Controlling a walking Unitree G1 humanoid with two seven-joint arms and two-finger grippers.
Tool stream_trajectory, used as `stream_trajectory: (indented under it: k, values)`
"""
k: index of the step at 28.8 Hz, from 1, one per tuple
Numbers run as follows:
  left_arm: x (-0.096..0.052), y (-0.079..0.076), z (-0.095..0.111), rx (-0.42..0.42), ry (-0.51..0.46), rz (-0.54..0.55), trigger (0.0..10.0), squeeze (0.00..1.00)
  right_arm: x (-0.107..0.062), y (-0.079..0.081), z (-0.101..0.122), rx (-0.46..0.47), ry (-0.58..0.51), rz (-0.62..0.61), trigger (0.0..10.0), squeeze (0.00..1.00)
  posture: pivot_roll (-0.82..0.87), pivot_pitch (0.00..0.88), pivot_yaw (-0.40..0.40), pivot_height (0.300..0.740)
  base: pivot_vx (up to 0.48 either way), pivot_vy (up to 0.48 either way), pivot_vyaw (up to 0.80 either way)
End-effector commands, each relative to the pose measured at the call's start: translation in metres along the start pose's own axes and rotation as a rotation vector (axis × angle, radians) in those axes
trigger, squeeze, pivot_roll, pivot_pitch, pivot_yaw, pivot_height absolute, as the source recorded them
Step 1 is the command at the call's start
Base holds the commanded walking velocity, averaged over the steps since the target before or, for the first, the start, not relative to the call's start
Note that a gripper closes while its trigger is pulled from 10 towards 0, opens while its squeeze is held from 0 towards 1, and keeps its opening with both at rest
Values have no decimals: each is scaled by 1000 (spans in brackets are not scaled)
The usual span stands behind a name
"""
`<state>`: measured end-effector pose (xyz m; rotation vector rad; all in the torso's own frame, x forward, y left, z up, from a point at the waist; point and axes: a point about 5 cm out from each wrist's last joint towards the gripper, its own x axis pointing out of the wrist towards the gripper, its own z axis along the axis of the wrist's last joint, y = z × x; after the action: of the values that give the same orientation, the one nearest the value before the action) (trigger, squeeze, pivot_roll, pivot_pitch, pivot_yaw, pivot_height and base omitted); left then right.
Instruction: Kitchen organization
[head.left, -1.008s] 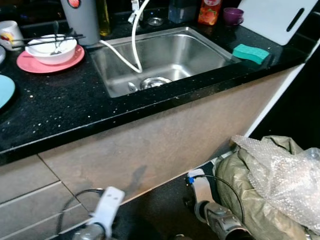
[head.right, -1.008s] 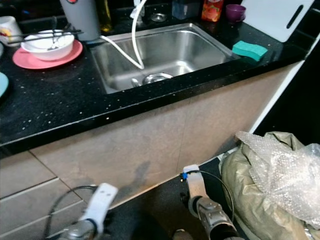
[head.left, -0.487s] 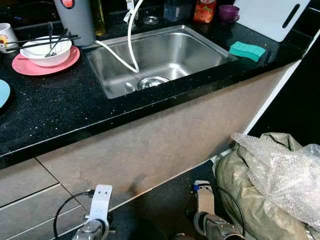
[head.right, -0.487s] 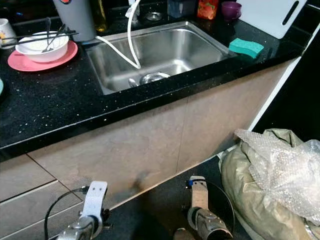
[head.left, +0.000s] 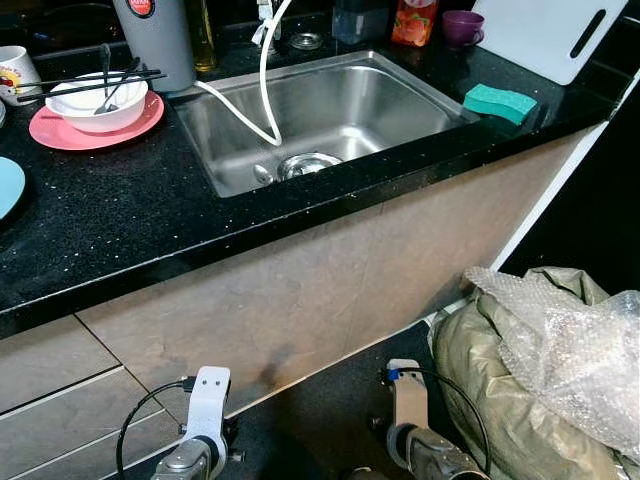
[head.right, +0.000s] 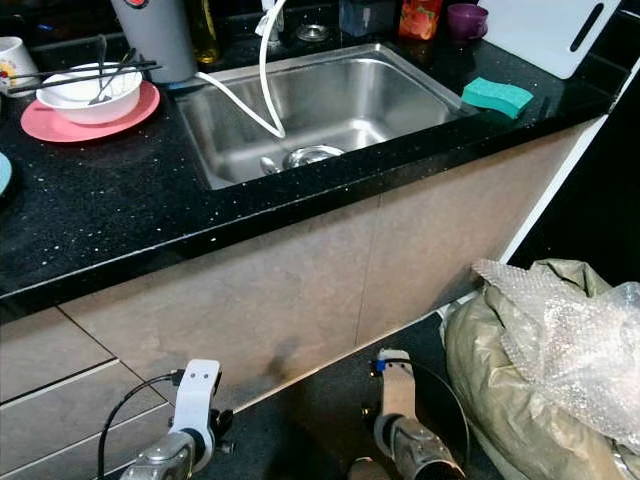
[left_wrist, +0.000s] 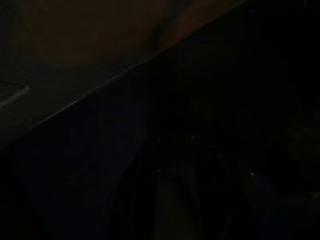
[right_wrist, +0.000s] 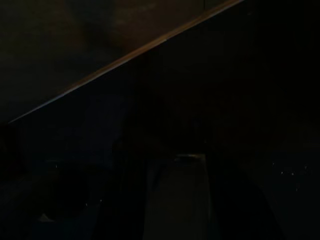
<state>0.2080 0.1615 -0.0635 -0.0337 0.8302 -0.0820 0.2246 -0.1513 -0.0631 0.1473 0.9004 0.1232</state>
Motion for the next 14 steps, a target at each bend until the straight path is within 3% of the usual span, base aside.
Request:
stream_trajectory:
  k: [1, 9, 14]
  values:
    - [-2, 5, -11, 5, 45, 11, 10000, 0, -2, -3, -9, 17, 20, -1, 10000, 0, 3, 98, 10, 740, 0, 0, 0]
    - [-5, 12, -17, -31, 29, 31, 10000, 0, -3, -7, -17, 22, 39, -5, 10000, 0, 10, 103, 3, 740, 0, 0, 0]
    - [-8, 15, -23, -9, 4, 48, 10000, 0, -4, -5, -21, 17, 40, 11, 10000, 0, 22, 122, -9, 740, 0, 0, 0]
